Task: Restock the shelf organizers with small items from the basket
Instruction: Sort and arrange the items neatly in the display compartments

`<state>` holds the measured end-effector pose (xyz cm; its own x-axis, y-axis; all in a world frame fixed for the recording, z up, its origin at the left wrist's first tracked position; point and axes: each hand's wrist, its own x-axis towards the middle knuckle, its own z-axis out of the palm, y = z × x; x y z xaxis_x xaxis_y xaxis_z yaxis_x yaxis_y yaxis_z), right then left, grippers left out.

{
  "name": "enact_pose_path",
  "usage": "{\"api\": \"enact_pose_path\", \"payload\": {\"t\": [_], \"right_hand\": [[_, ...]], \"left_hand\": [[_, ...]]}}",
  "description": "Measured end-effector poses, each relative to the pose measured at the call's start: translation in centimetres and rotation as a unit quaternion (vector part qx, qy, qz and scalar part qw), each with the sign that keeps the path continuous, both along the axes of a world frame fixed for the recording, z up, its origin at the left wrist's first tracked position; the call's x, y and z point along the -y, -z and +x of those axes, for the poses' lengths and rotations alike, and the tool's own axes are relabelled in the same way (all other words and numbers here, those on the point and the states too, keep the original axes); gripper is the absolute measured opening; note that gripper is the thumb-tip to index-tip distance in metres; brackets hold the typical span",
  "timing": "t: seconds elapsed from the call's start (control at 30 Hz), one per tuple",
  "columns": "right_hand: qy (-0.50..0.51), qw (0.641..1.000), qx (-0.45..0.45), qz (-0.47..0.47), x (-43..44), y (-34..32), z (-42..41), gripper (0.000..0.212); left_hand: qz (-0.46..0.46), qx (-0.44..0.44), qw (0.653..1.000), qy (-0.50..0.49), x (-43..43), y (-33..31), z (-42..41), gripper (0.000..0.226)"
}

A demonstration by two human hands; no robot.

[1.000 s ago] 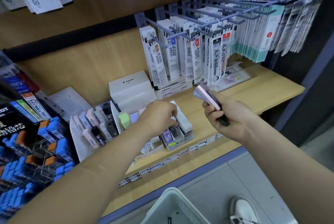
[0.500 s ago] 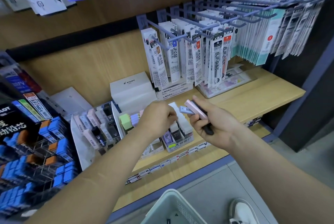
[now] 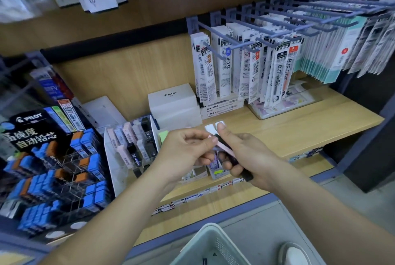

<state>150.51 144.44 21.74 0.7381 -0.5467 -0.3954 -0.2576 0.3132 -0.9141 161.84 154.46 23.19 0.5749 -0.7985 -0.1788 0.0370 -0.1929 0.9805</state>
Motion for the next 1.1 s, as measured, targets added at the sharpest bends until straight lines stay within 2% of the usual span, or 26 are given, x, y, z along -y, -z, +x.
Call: {"api": "enact_pose_path", "payload": {"t": [0.23,0.5,0.77,0.93,1.1], "right_hand": [[-0.099,0.991,-0.058,-0.062,-2.2,-0.7,1.4,0.051],[-0.092,0.996,0.007,0.003,-3.0,-0.4,3.3,0.029],[-0.065,0.997,0.029,0.02,-4.0,-0.4,4.6,0.023],[-0.037,0.996,0.03,0.078,-5.0,-0.7,5.4,0.016],[0.039,0.993,0.086,0.078,-5.3,-0.6,6.5,0.016]], "left_hand": [[-0.009,0.015,0.999,-0.027,-3.1,0.9,1.2,0.022],[-0.026,0.018,0.996,-0.08,-4.7,0.5,3.2,0.015],[-0.025,0.031,0.992,-0.124,-5.9,-0.5,5.0,0.011],[-0.029,0.02,0.992,-0.118,-6.9,-1.6,5.9,0.007],[0.053,0.049,0.997,-0.036,-8.1,-2.0,6.3,0.003]]}}
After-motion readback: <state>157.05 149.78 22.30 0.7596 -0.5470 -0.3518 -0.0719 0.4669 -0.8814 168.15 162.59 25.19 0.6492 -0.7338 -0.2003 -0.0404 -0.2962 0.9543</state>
